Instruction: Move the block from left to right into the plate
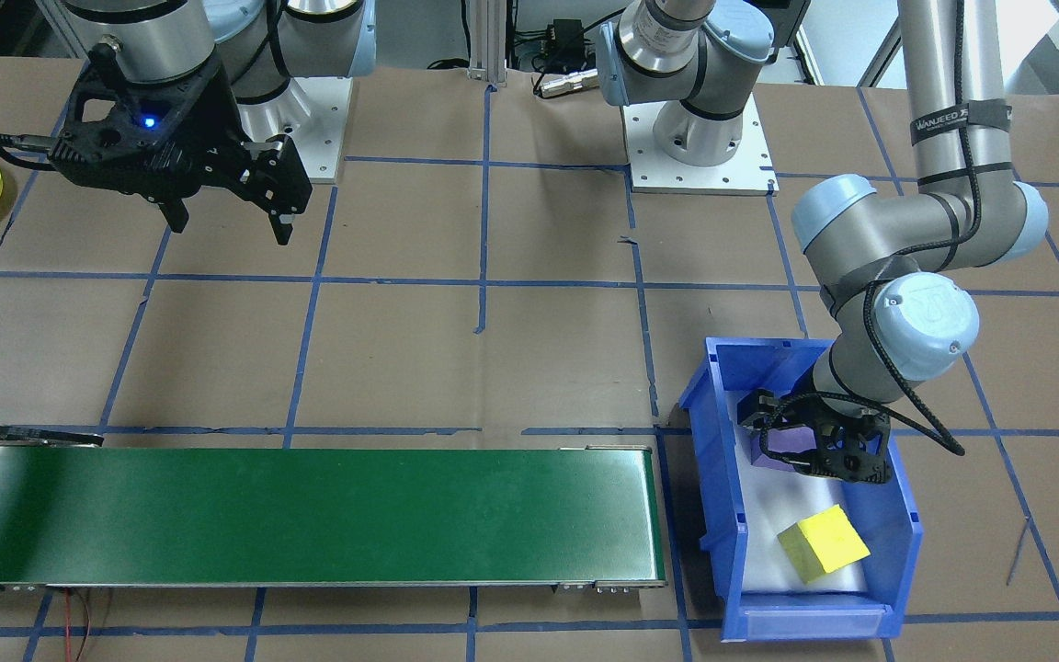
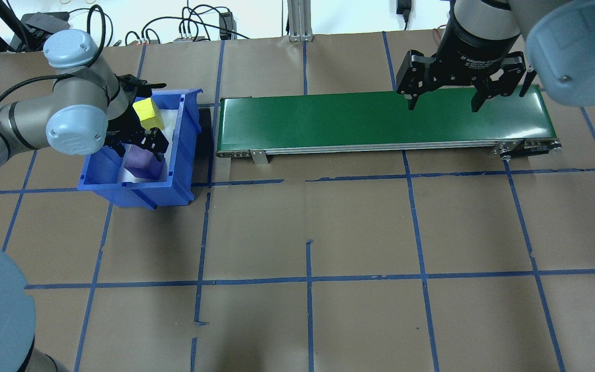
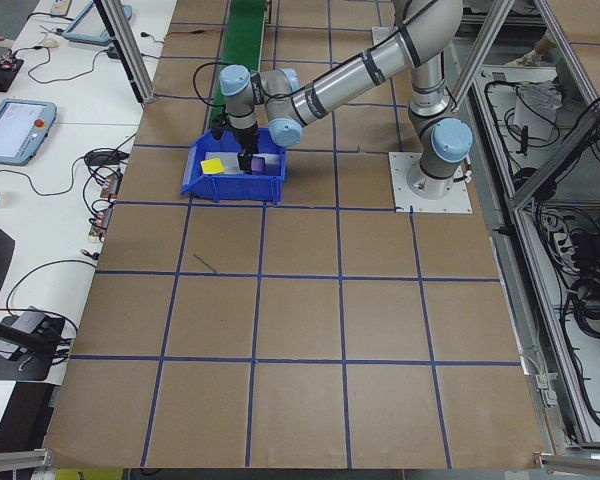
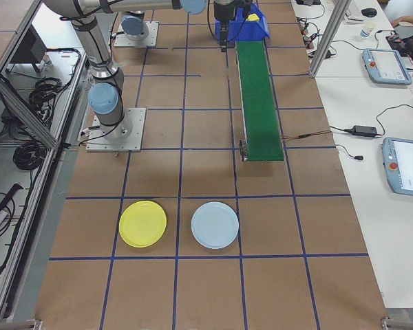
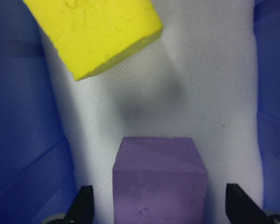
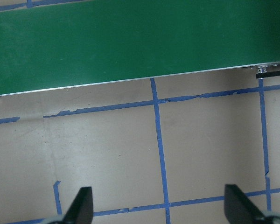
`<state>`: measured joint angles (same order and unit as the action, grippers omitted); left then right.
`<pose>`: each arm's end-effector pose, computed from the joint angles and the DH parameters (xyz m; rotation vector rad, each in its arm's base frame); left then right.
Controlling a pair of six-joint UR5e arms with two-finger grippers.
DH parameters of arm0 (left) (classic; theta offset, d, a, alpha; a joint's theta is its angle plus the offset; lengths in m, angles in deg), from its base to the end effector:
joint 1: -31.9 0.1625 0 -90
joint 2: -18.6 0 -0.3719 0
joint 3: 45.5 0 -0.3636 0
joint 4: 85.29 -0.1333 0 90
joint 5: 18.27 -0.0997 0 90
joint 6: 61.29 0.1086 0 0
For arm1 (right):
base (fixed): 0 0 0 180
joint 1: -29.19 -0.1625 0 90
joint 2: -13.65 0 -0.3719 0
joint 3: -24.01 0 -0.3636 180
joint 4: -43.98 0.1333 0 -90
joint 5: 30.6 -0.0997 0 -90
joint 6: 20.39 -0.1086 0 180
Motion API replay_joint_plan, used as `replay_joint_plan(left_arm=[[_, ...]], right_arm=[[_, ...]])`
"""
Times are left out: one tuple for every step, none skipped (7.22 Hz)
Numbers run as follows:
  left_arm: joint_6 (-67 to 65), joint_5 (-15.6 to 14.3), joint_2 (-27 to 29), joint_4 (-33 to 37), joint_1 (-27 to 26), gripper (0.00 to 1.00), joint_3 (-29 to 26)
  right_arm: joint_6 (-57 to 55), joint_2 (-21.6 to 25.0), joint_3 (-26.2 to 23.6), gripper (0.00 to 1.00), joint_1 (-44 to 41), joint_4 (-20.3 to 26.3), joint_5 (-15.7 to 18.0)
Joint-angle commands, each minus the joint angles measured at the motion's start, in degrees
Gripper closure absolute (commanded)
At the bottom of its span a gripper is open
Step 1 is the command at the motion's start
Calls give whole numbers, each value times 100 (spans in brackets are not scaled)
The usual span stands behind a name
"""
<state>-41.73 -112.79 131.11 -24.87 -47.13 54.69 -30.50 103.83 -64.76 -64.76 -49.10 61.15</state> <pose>-0.0193 -0.5558 0.1961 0.2338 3.0689 0.1128 0.1621 -0.4601 0.4429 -0.1694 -3.1137 0.1272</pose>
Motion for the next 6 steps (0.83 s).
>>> replay_joint_plan(left_arm=[[-14, 3, -1, 6, -7, 29, 62], [-5, -6, -44, 40, -7, 54, 71], [-5, 12, -193, 50, -16, 69, 36], [4, 12, -568, 119, -25, 69, -43], [4, 12, -1077, 190, -121, 69, -78], [13, 116, -1656, 182, -209, 69, -114]], right_arm=[[0, 0, 0, 0, 0, 0, 0], [0, 0, 0, 0, 0, 0, -9], [0, 0, 0, 0, 0, 0, 0], [0, 0, 0, 0, 0, 0, 0], [0, 0, 0, 0, 0, -9, 0], [0, 0, 0, 0, 0, -9, 0]])
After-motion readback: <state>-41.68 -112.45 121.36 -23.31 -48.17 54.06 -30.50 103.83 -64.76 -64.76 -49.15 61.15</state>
